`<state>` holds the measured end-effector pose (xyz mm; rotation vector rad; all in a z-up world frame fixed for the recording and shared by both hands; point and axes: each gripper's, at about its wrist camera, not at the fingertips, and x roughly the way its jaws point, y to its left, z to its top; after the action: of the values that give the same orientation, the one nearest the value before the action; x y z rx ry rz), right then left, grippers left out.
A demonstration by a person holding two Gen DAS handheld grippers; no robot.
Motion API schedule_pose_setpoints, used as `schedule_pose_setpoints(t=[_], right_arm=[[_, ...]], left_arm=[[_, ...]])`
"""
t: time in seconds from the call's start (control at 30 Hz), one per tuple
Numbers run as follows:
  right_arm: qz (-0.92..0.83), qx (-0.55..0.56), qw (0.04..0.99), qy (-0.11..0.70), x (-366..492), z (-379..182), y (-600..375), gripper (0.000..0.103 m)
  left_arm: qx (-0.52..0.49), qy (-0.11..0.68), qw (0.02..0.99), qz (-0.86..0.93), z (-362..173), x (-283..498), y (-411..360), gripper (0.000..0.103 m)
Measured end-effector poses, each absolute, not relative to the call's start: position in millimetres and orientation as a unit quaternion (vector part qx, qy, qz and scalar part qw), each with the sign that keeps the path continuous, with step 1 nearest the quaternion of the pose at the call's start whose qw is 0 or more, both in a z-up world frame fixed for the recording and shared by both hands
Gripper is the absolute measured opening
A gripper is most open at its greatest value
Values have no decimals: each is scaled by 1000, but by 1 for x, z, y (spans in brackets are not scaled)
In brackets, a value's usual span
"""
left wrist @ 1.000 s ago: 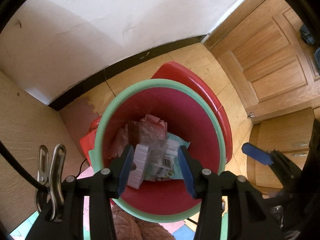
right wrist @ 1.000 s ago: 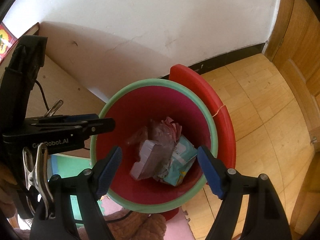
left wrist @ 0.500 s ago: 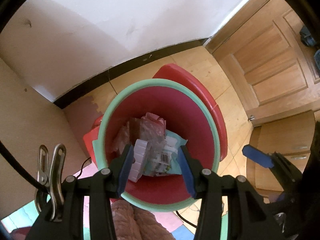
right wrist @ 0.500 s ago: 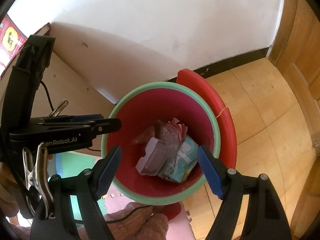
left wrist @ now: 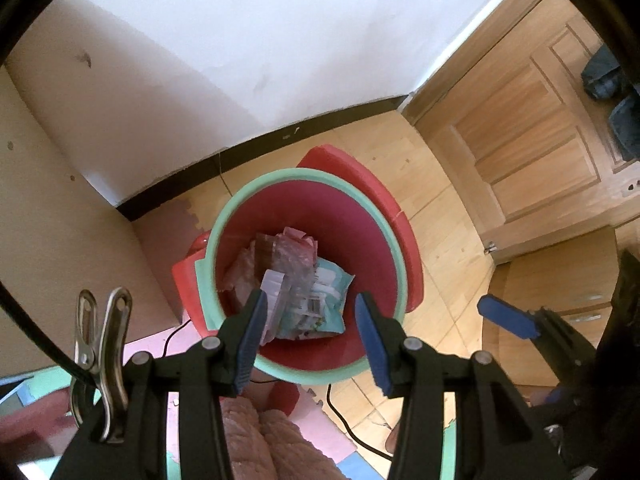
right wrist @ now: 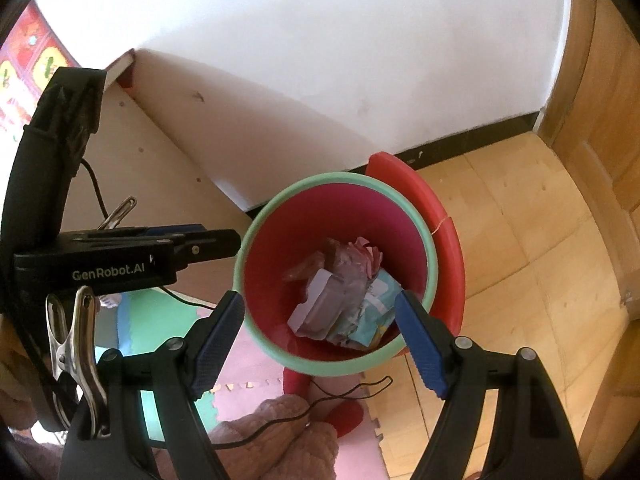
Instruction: Collect trash
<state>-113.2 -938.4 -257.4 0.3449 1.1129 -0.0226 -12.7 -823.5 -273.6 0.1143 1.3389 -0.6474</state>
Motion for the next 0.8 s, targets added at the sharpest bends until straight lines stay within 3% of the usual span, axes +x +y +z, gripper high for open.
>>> schedule_pose_setpoints(t=[0.8], right_arm=[[2,166,862,480,-151,-163,-929,79]], left_arm=[[41,569,759,-315,-162,-52,-788,48]])
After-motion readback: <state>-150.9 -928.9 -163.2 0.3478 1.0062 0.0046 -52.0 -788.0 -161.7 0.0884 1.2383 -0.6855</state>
